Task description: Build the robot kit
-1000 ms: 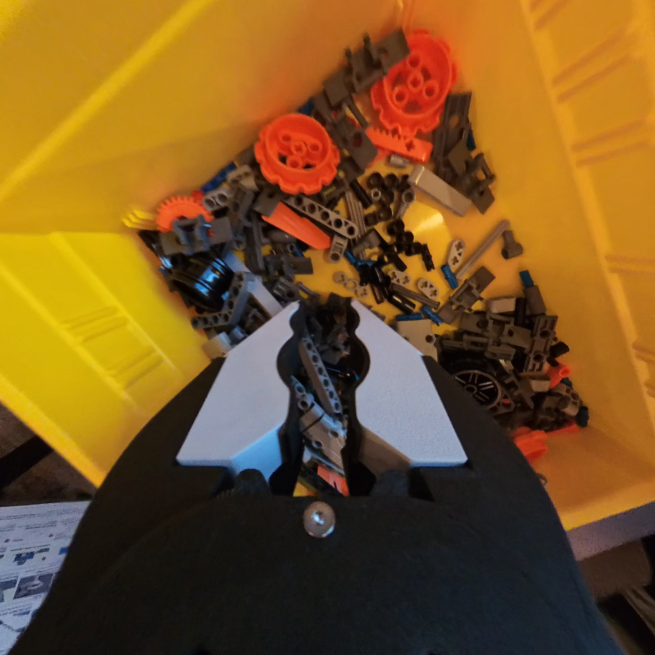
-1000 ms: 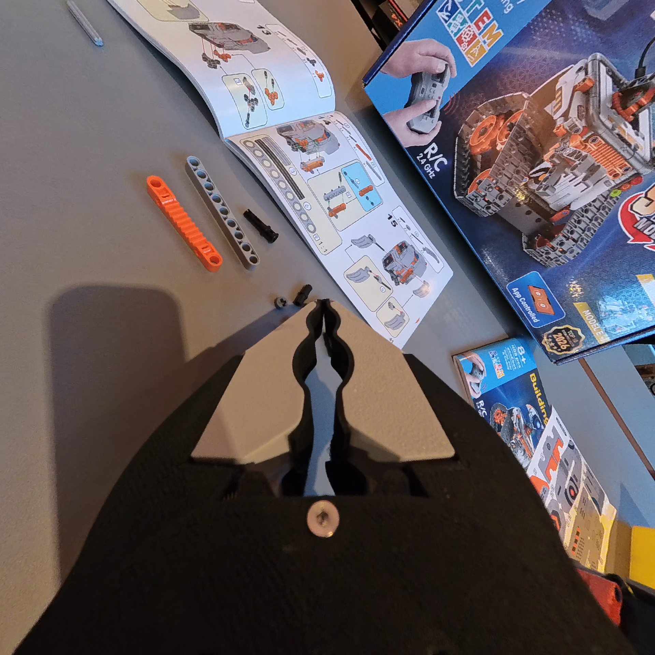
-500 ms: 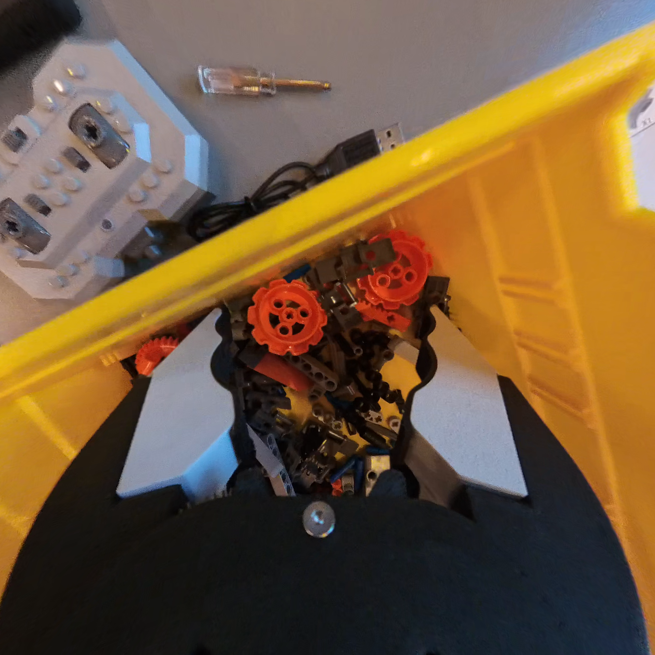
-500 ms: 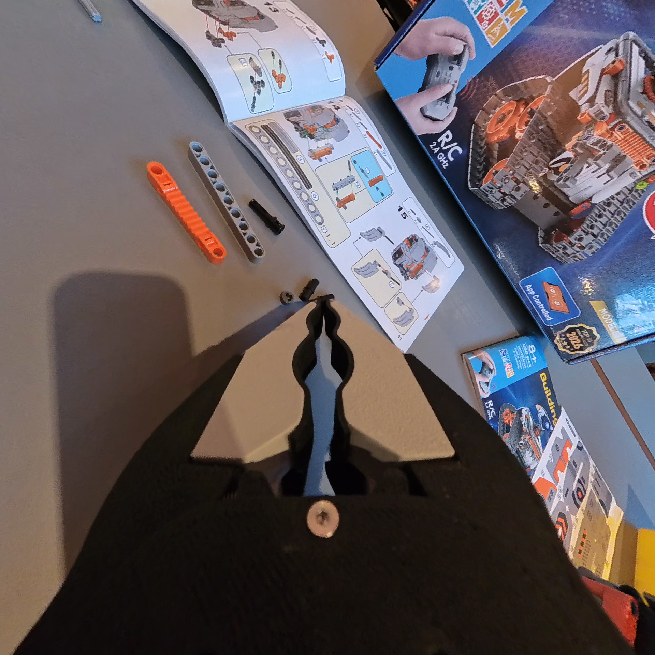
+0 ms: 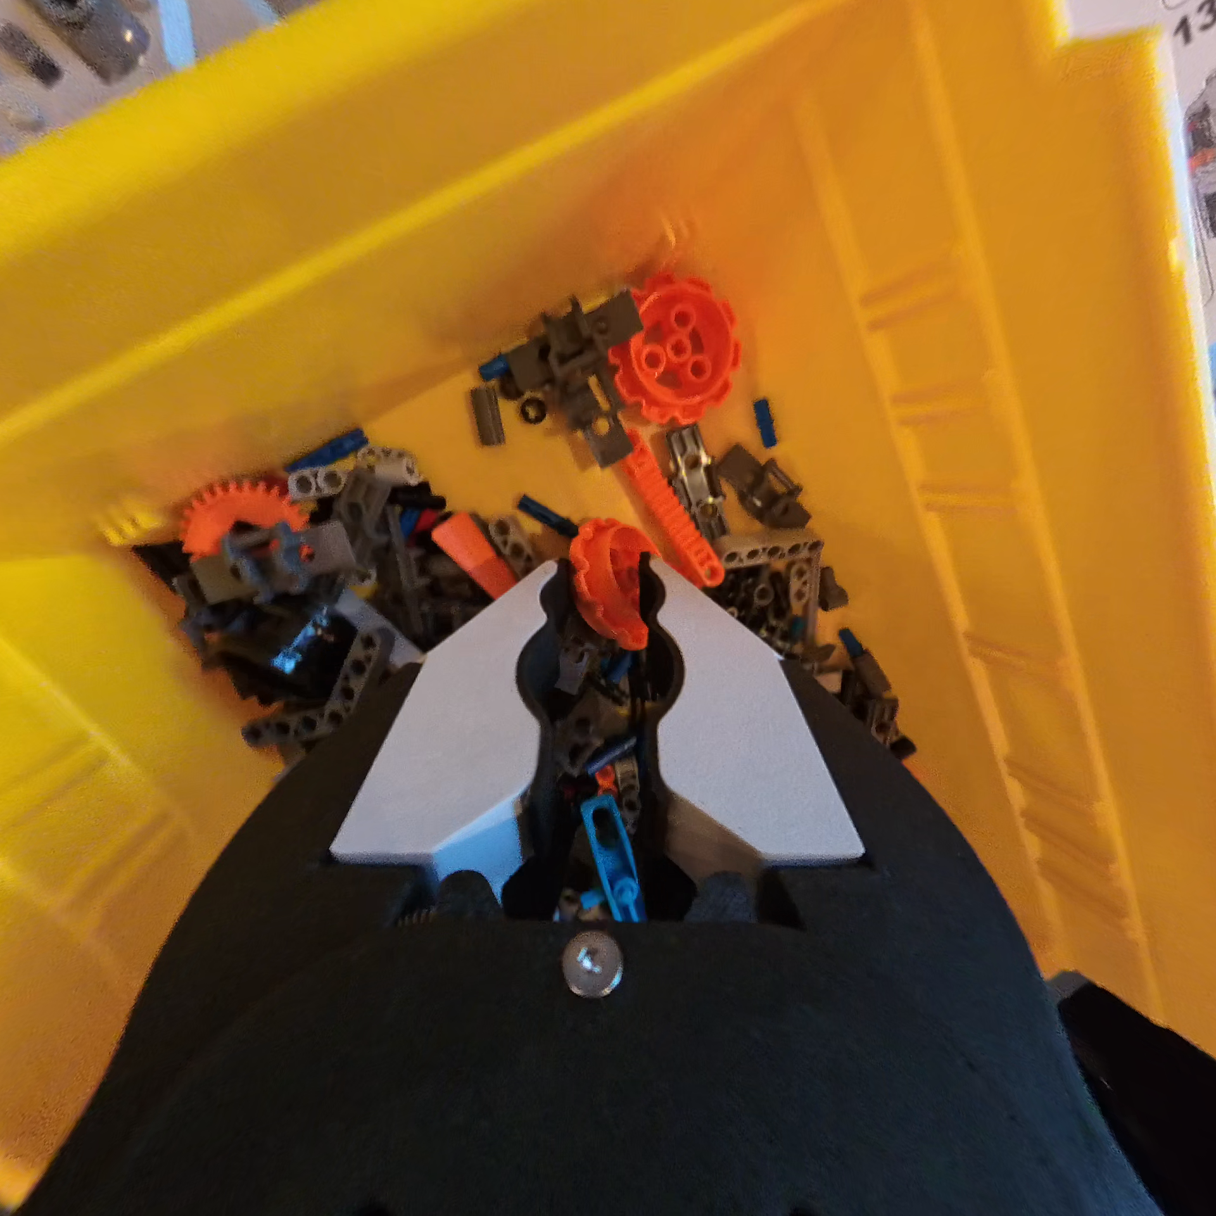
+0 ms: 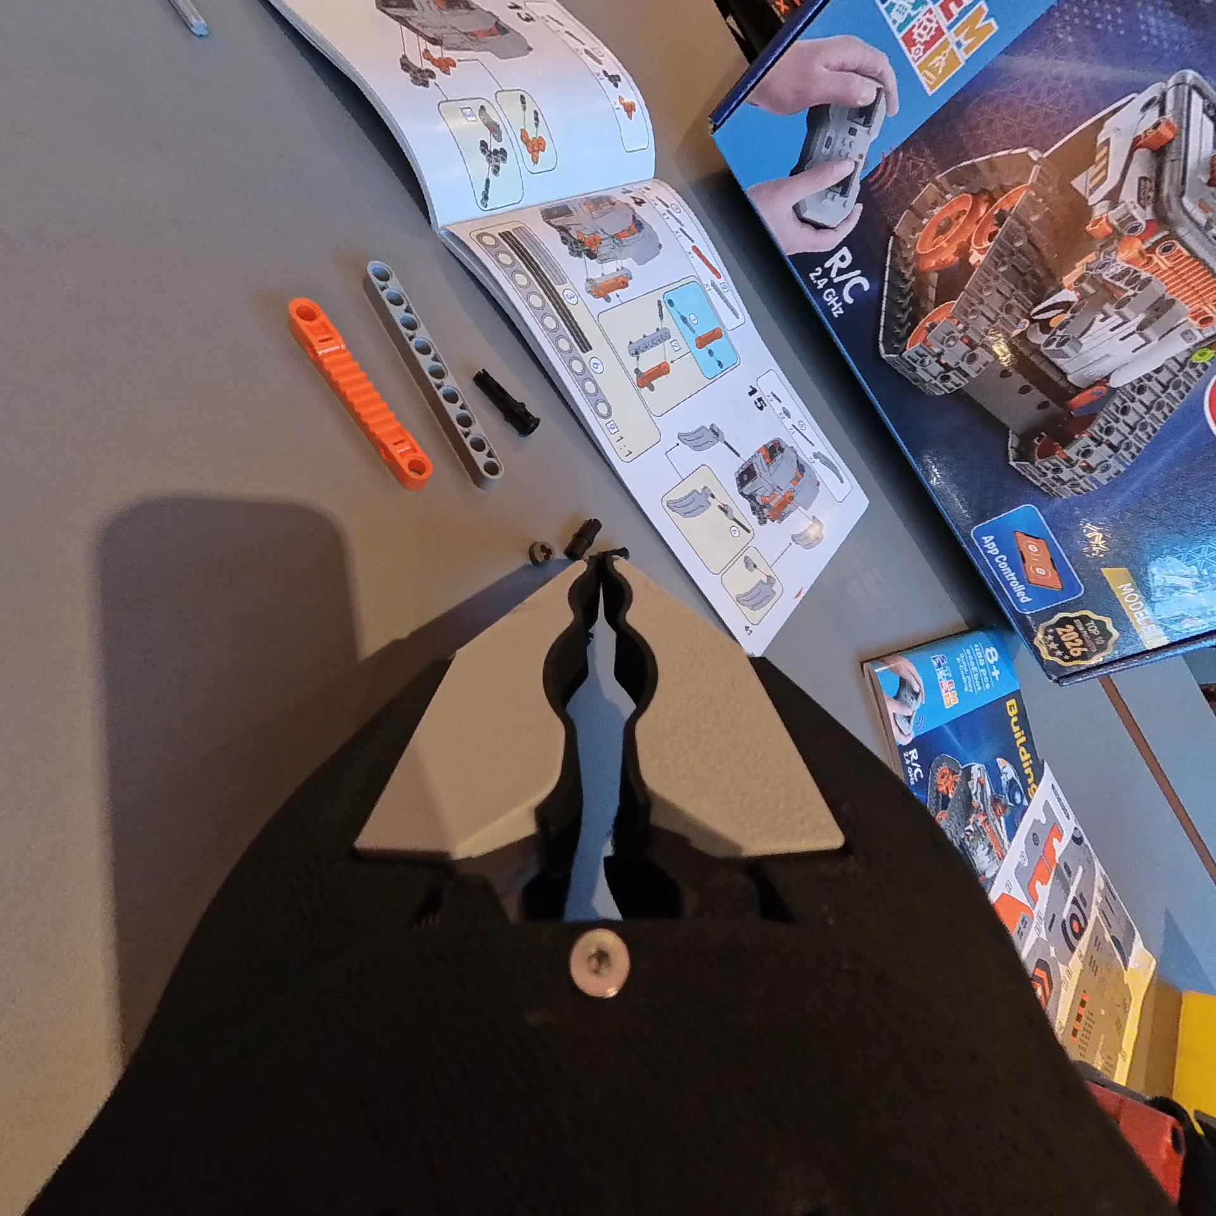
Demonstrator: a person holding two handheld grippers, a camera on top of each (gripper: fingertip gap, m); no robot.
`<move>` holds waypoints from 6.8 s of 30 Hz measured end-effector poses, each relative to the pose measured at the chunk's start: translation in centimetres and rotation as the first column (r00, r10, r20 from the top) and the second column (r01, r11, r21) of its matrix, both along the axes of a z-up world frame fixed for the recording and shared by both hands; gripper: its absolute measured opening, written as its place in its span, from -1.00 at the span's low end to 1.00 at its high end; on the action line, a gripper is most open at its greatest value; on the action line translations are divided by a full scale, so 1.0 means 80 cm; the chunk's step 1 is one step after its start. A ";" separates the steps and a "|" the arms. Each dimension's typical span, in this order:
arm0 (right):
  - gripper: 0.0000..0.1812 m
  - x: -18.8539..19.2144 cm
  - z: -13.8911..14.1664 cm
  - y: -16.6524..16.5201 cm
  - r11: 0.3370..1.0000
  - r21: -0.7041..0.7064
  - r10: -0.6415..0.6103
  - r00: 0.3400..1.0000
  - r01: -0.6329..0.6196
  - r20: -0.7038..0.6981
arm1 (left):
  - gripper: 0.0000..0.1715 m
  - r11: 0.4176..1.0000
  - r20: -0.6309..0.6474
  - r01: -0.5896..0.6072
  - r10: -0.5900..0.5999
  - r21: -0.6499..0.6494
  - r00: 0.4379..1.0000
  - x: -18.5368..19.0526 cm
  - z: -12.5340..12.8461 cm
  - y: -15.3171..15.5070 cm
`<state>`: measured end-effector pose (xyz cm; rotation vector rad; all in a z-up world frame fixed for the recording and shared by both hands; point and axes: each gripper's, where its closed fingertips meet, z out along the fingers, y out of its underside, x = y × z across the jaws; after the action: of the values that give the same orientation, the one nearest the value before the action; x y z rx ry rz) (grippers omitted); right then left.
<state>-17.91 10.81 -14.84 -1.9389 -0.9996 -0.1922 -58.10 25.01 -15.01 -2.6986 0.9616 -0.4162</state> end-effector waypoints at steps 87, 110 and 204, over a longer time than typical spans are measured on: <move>-1.00 -0.005 -0.014 -0.006 0.998 -0.050 0.033 0.999 -0.032 0.033 | -0.85 0.996 0.018 -0.005 0.006 -0.087 1.000 -0.024 0.006 -0.022; -1.00 -0.008 -0.012 -0.006 0.998 -0.038 0.043 0.998 -0.041 0.040 | 0.07 0.970 0.090 -0.148 0.133 0.195 0.987 -0.066 0.059 -0.032; -1.00 -0.018 -0.015 -0.005 0.997 -0.042 0.068 0.997 -0.067 0.026 | -0.61 0.937 0.017 -0.148 0.161 -0.316 0.987 0.019 0.040 -0.022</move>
<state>-19.36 10.39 -16.04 -1.9410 -1.0926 -0.1613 -56.55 23.23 -11.81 -3.0080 0.7149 -0.6406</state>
